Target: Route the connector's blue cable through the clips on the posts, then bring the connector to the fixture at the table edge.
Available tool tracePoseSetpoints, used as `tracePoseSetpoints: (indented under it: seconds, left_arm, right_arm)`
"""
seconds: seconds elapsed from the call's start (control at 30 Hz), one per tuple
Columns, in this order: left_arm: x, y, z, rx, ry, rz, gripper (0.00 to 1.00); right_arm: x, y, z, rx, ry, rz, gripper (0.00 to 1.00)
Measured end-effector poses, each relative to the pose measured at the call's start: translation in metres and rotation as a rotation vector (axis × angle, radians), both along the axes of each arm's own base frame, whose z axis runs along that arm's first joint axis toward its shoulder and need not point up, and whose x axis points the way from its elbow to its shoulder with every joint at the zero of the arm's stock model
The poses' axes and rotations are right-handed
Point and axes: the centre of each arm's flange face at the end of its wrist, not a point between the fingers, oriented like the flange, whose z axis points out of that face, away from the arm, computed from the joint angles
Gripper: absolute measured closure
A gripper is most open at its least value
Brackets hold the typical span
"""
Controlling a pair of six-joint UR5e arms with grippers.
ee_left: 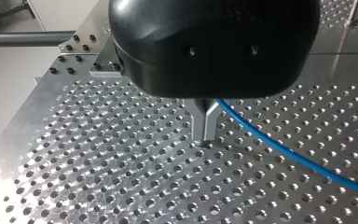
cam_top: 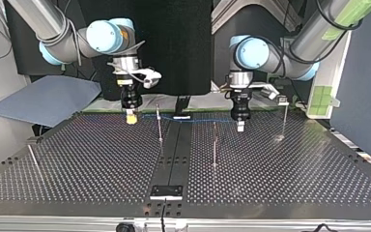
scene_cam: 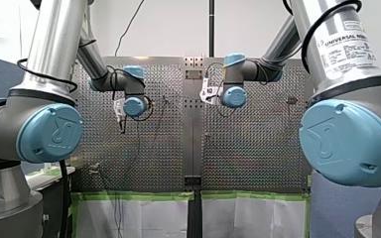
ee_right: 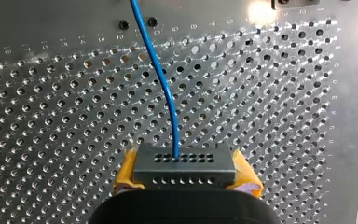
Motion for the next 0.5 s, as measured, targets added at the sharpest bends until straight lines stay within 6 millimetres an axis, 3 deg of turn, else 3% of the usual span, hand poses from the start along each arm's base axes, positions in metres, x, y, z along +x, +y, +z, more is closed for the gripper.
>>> tracePoseSetpoints:
  seconds: [0.5]
  left_arm:
    - [0.0084, -0.0003, 0.0077, -0.002, -0.008, -0.004, 1.0]
  right_arm:
    - [-0.0008, -0.0052, -0.0022, -0.001, -0.001, -0.007, 1.0]
